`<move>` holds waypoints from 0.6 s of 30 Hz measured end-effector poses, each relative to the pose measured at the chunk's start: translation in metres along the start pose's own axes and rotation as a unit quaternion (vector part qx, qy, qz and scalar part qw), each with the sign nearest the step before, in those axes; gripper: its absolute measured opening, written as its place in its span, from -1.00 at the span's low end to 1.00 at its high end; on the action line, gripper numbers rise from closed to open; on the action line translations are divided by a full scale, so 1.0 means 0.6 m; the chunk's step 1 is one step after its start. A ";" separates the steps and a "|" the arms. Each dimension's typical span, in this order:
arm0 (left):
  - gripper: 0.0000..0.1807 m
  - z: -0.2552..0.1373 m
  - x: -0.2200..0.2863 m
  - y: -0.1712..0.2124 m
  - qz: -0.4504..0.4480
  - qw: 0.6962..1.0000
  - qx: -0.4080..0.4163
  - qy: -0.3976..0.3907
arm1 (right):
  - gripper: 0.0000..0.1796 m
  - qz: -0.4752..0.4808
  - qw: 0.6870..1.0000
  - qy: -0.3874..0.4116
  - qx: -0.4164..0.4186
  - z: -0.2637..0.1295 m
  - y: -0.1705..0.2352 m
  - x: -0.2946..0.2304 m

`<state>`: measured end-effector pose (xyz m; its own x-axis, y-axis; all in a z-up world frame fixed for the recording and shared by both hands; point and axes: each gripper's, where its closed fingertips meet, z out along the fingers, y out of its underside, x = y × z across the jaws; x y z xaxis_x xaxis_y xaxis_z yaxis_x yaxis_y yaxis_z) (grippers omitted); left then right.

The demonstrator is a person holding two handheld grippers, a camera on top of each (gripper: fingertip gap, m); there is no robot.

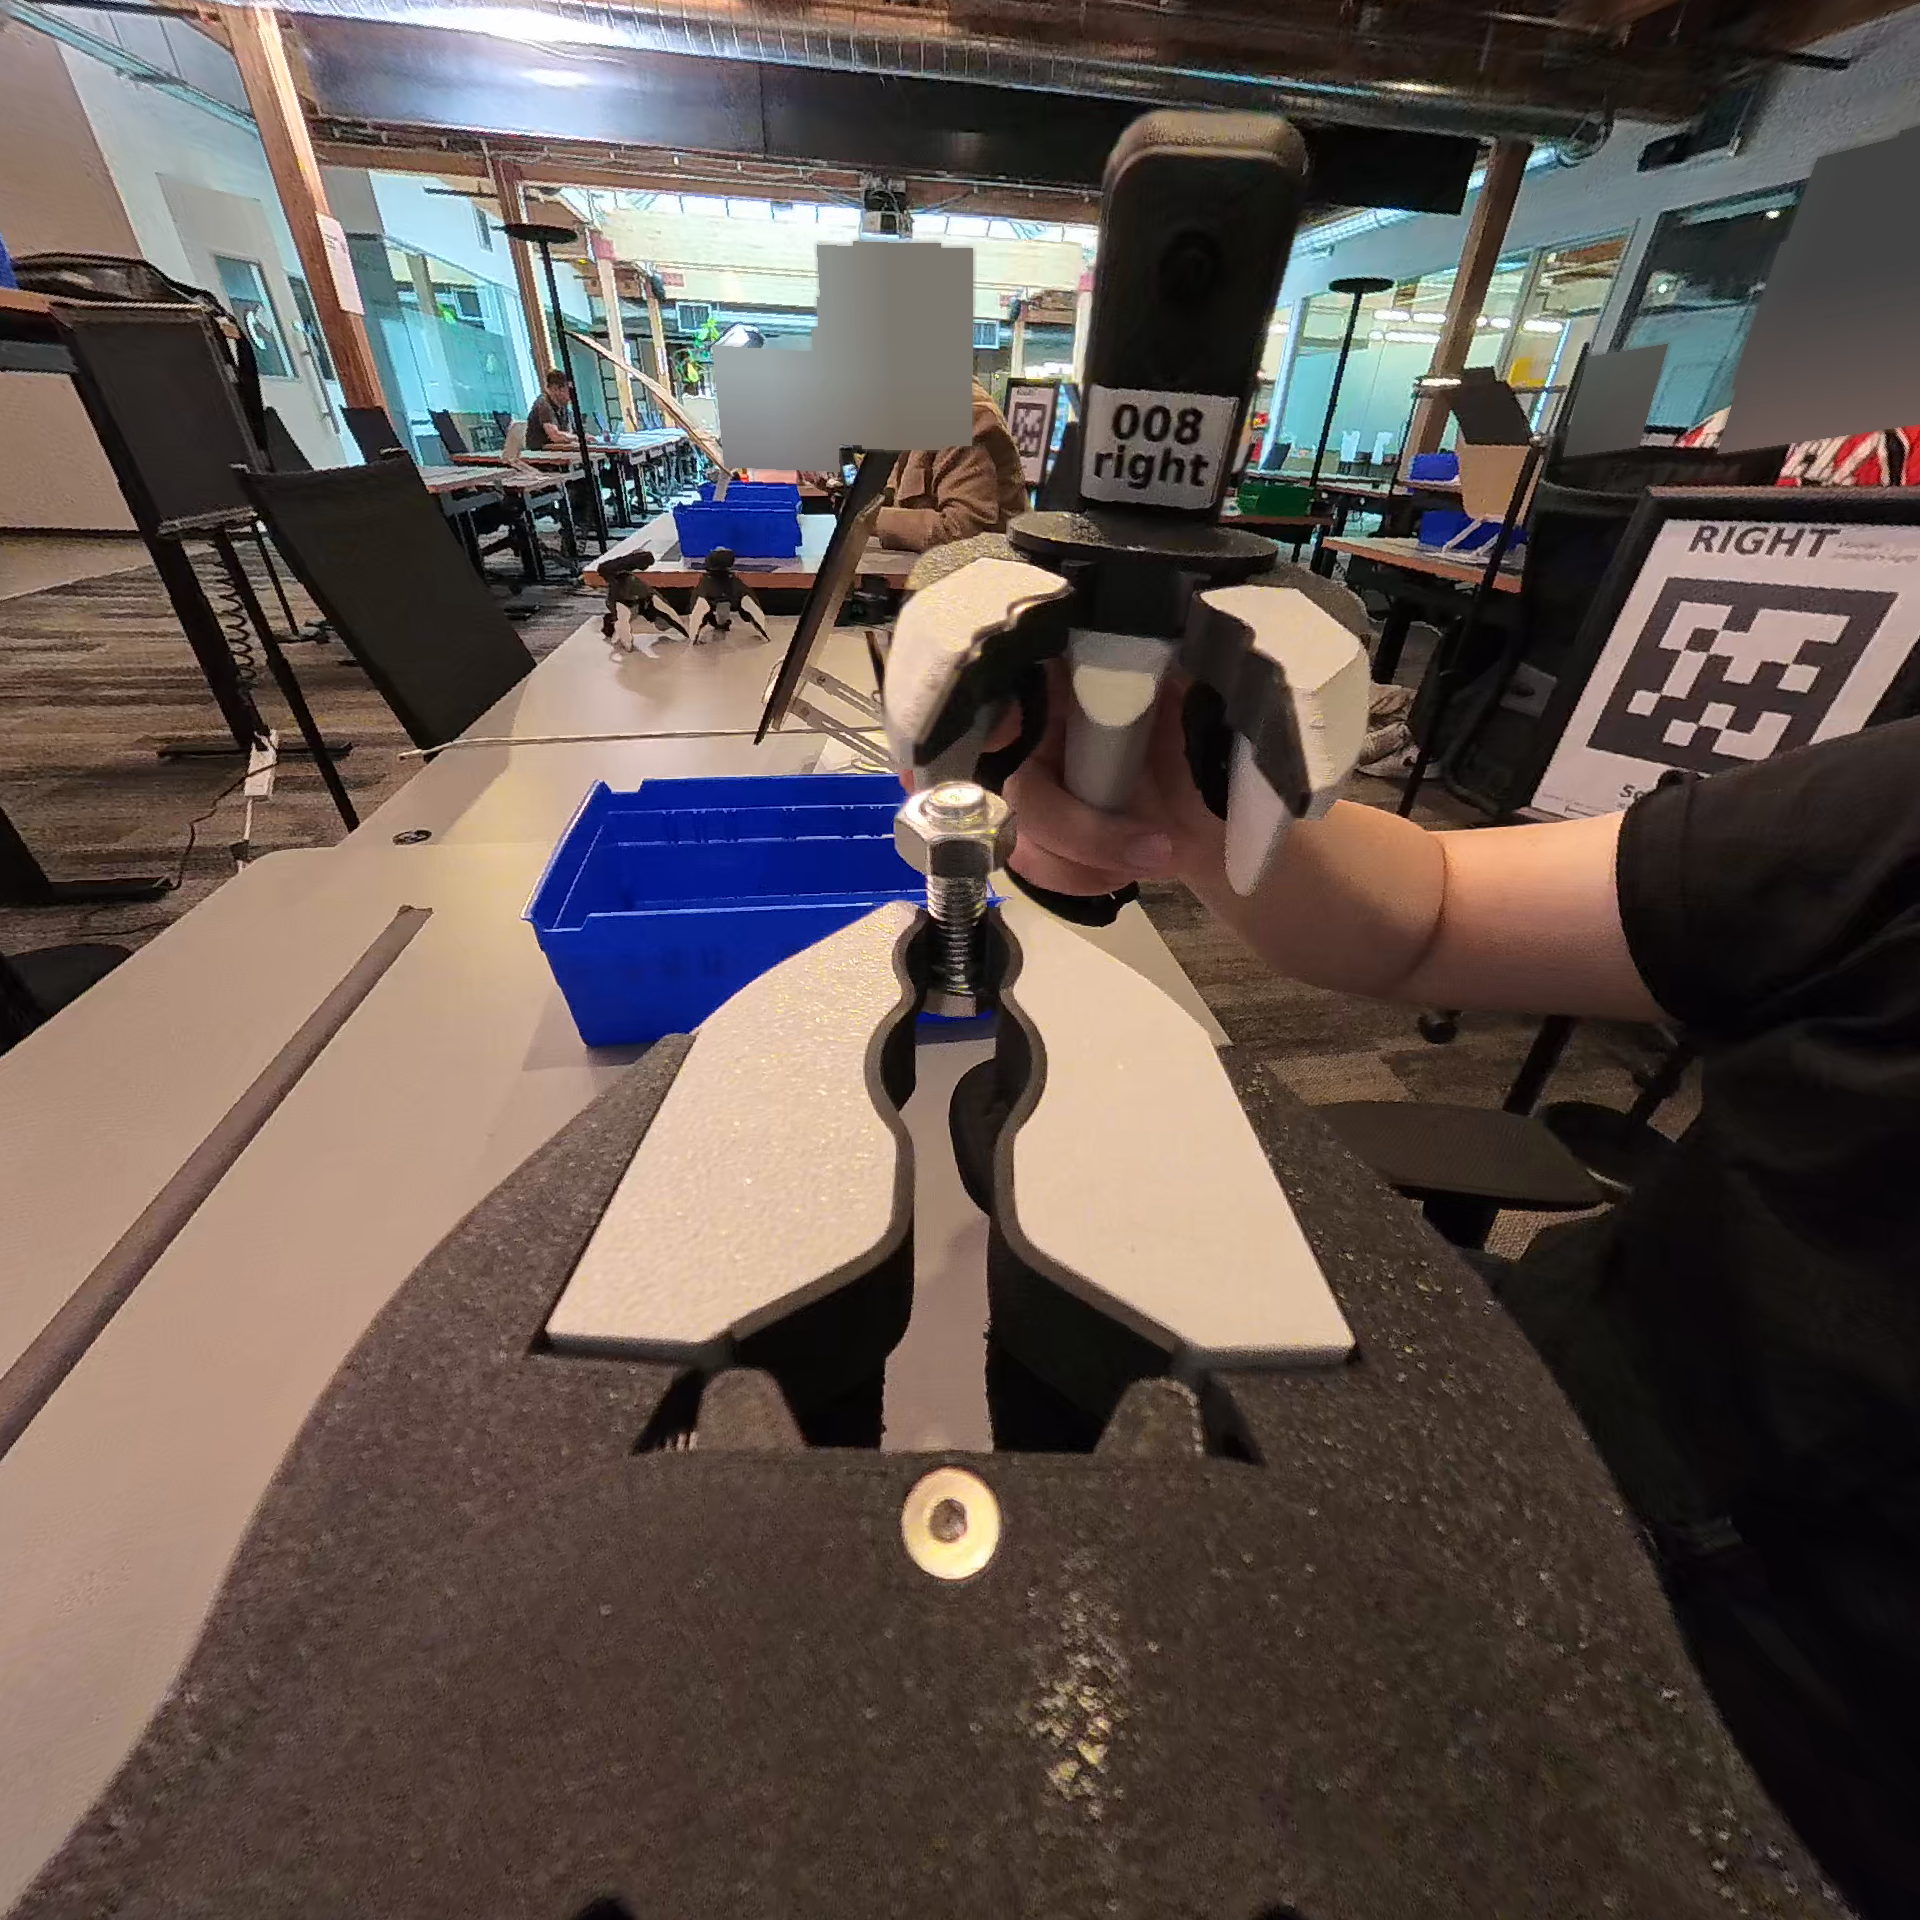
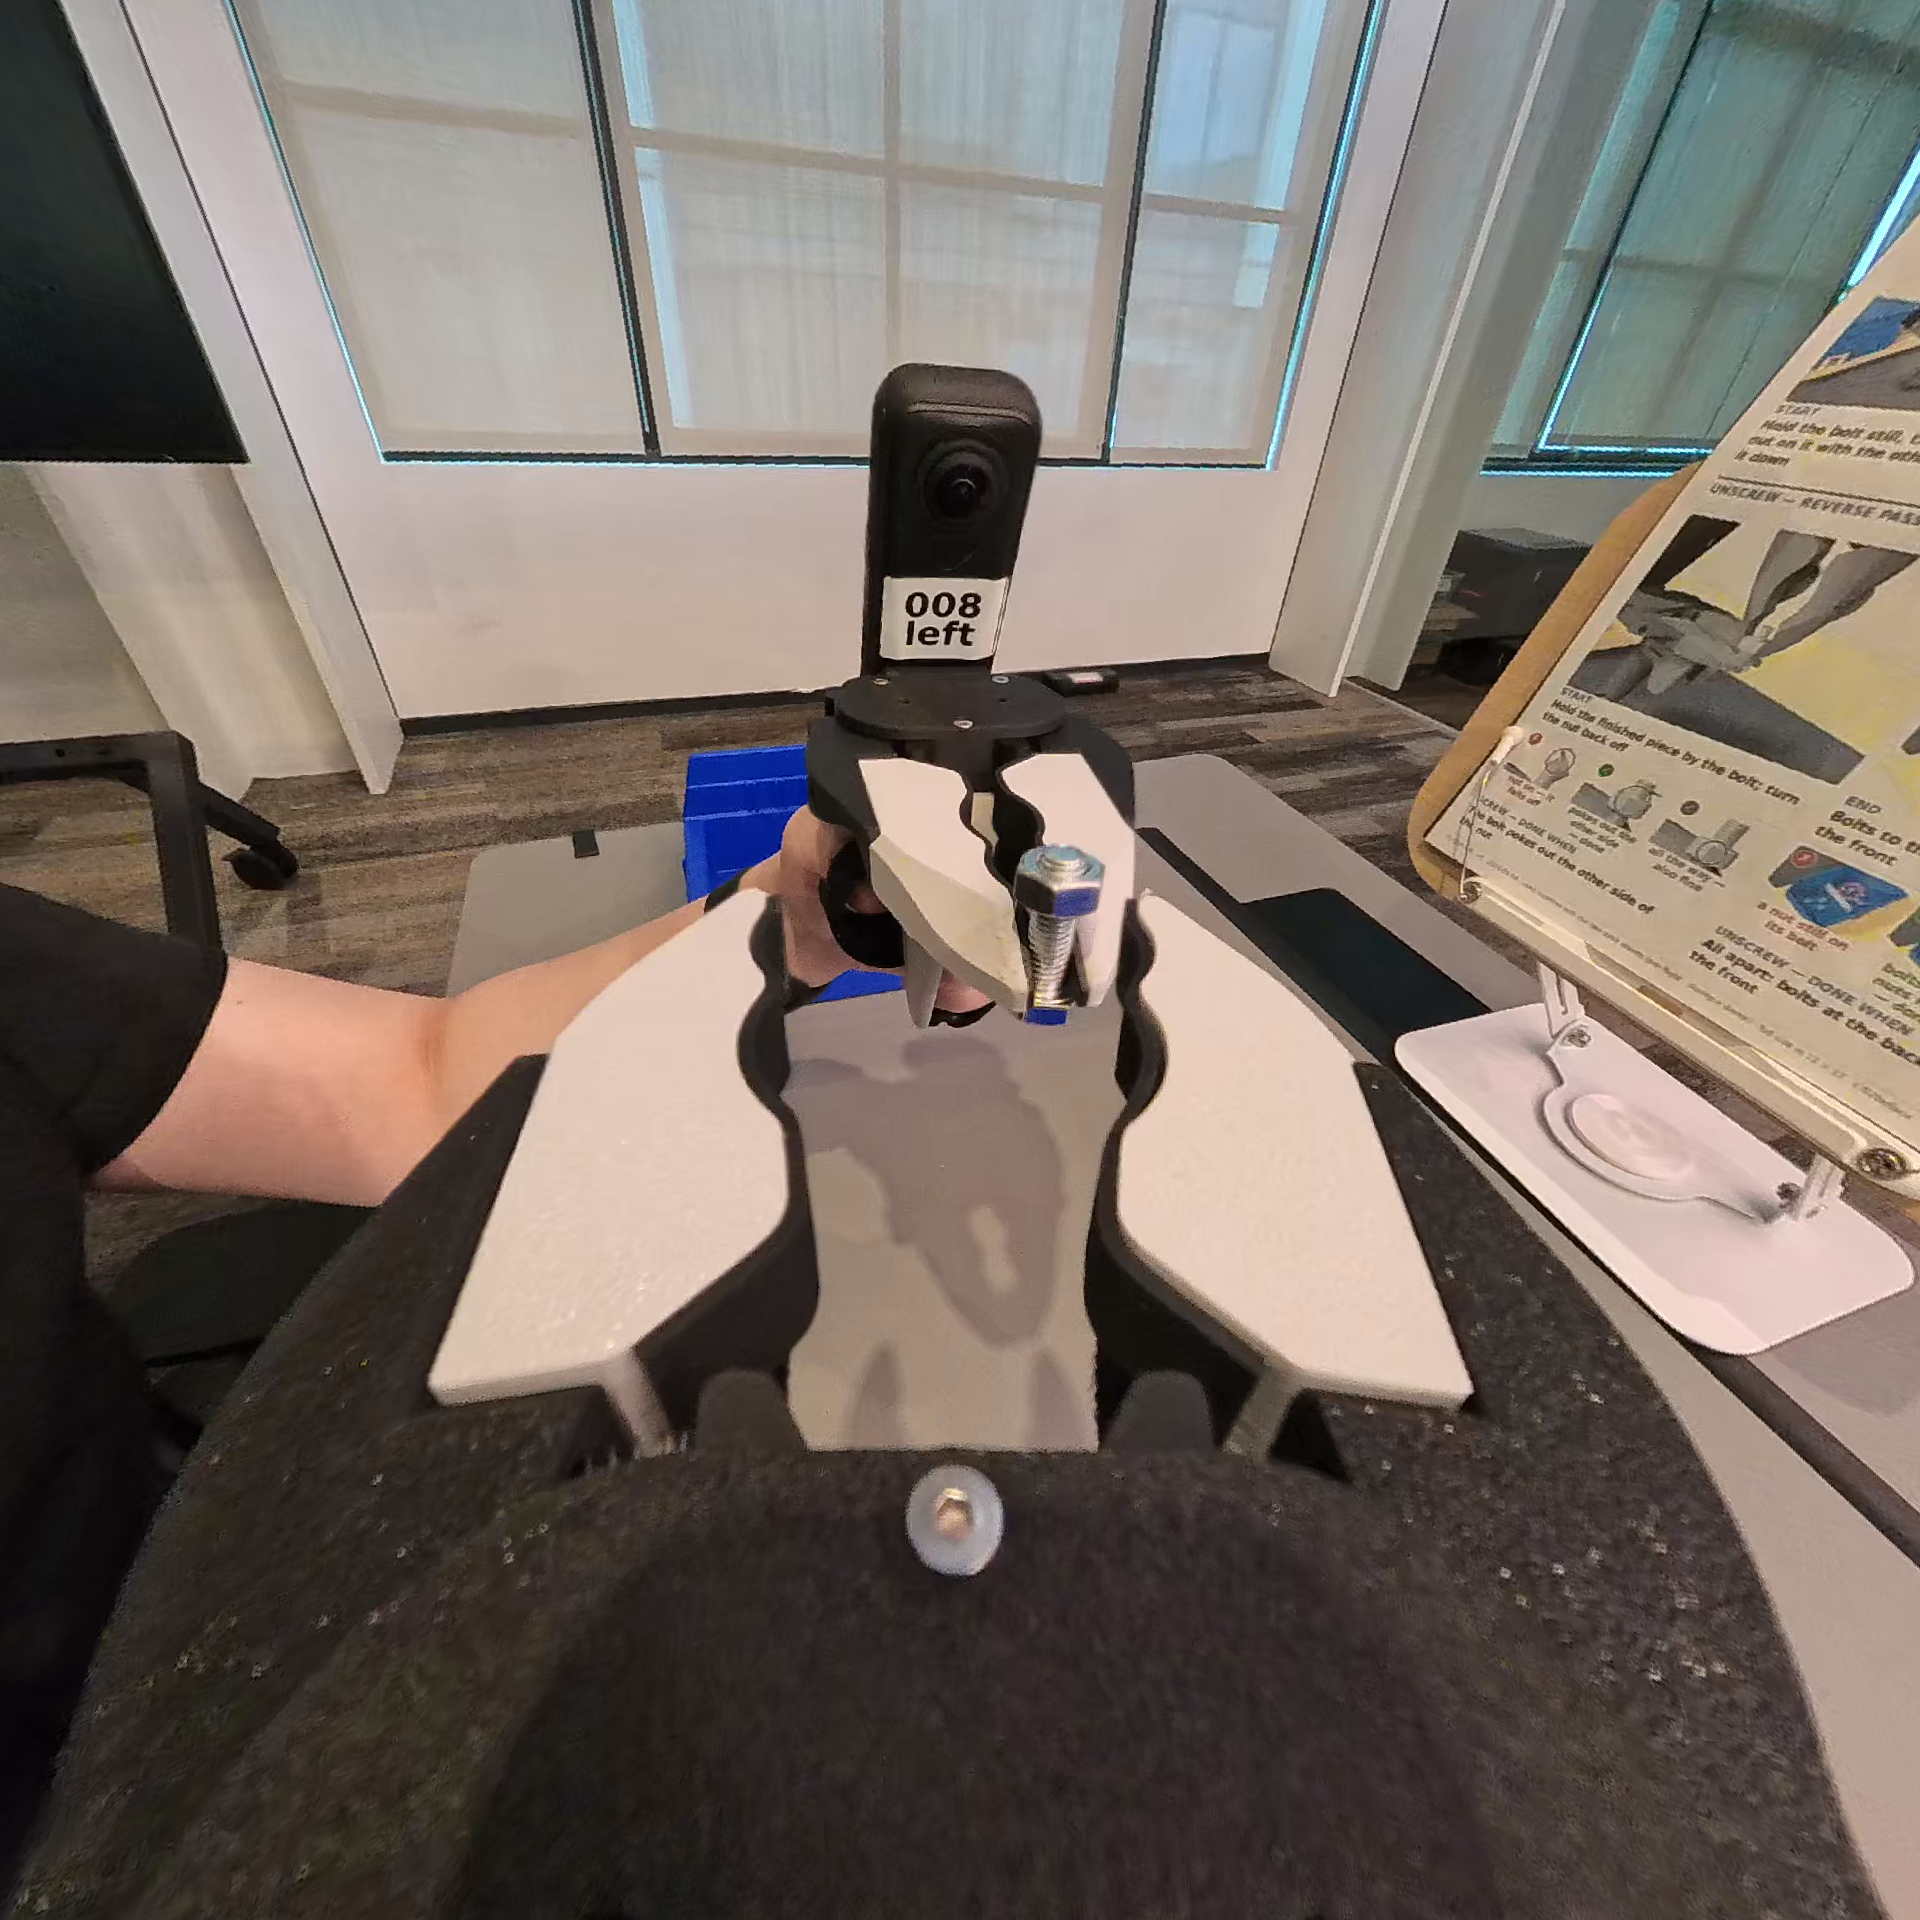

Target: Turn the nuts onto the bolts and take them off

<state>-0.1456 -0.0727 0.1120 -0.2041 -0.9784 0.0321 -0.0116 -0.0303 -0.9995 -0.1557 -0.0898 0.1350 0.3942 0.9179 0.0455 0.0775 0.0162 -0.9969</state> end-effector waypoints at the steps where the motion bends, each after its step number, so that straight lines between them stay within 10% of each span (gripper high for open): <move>1: -0.90 0.002 0.003 0.000 0.002 1.000 0.000 0.003 | -0.30 0.000 1.000 -0.004 -0.001 0.003 0.000 -0.001; 18: -0.90 -0.017 -0.012 -0.010 -0.007 1.000 0.018 -0.016 | -0.19 -0.032 0.999 -0.010 -0.001 0.026 0.008 -0.017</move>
<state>-0.1538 -0.0633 0.1180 -0.1718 -0.9841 0.0460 0.0220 -0.0505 -0.9985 -0.1737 -0.0930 0.1285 0.3691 0.9231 0.1083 0.1034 0.0750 -0.9918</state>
